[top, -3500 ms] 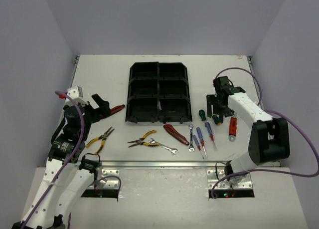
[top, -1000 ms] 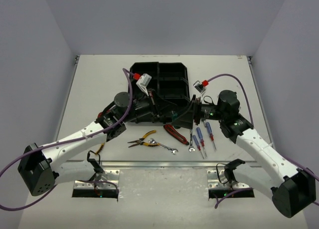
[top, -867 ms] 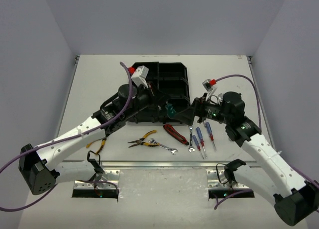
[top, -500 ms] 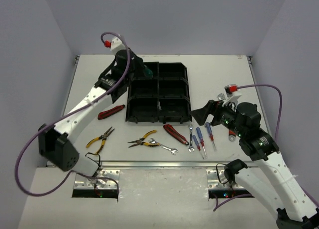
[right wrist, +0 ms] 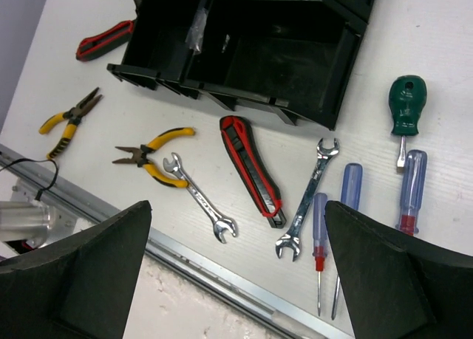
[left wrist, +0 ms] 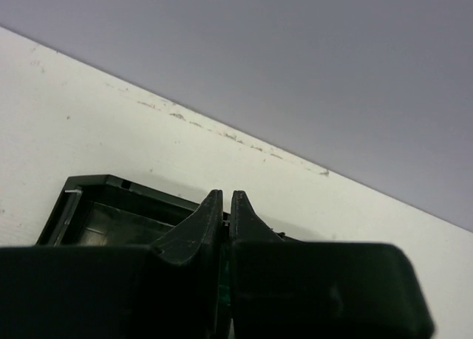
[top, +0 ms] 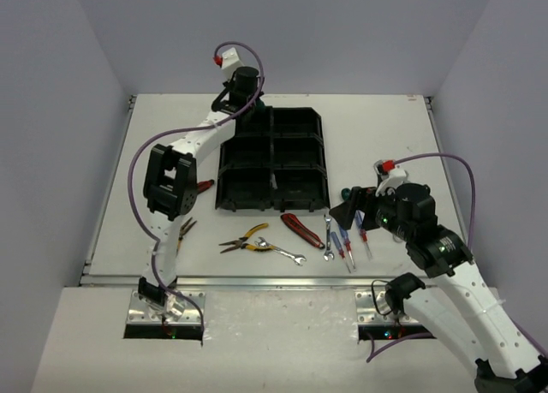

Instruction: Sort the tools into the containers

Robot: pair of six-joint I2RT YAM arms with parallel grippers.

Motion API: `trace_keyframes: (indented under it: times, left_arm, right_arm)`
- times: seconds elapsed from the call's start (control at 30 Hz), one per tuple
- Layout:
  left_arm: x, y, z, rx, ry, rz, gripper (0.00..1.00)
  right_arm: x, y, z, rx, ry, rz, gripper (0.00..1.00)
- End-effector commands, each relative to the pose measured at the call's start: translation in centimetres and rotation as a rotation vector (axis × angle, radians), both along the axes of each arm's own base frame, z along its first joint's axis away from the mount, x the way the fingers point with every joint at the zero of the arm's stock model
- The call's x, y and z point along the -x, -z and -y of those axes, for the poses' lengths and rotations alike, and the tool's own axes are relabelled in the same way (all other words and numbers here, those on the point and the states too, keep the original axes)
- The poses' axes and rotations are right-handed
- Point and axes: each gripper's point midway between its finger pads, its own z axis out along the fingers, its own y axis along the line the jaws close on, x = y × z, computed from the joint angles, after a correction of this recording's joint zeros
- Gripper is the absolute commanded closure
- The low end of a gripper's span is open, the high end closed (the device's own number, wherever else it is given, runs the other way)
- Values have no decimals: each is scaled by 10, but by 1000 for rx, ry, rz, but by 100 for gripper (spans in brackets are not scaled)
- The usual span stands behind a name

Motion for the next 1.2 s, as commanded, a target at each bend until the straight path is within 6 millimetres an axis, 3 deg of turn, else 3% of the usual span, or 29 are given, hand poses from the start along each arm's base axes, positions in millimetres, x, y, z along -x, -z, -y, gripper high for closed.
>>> trace_keyframes:
  times: [0.0,0.1,0.2,0.27,0.37,0.43,0.47,0.53,0.63,0.7,0.83,0.9,1.07,1.17]
  left_arm:
    - [-18,-10,-4,52,-37,90,100]
    - [-20,10,-4,78,-20,63,97]
    - [-16,11,1,106,16,56,67]
    - [-8,0,-1,121,17,62,30]
    - [7,-43,-7,134,16,97,1]
    - [25,-74,-10,133,40,112,0]
    - [42,-103,-13,144,56,148,0]
    - [72,-121,-17,150,83,136,0]
    - [146,-146,-17,199,182,166,0]
    - [194,-142,-15,217,261,170,0]
    - [266,-121,-17,248,346,168,0]
    - [293,-107,-23,267,373,168,0]
    - [313,-101,-23,240,431,146,0]
    - [319,-93,-21,217,459,106,0]
  right_arm:
    - [-7,8,8,50,33,15,1]
    - [-12,17,13,75,70,-6,1]
    - [-19,30,21,115,130,-46,1]
    - [-27,39,25,148,173,-73,1]
    - [-42,48,27,189,215,-107,1]
    - [-53,68,27,248,227,-172,2]
    - [-62,67,29,270,244,-170,3]
    - [-73,77,33,324,275,-196,10]
    - [-100,93,36,375,283,-231,31]
    - [-115,99,41,407,280,-248,33]
    - [-134,126,51,412,218,-334,37]
    - [-140,141,55,416,180,-364,39]
    - [-149,163,48,436,101,-380,48]
    - [-151,176,55,478,122,-396,56]
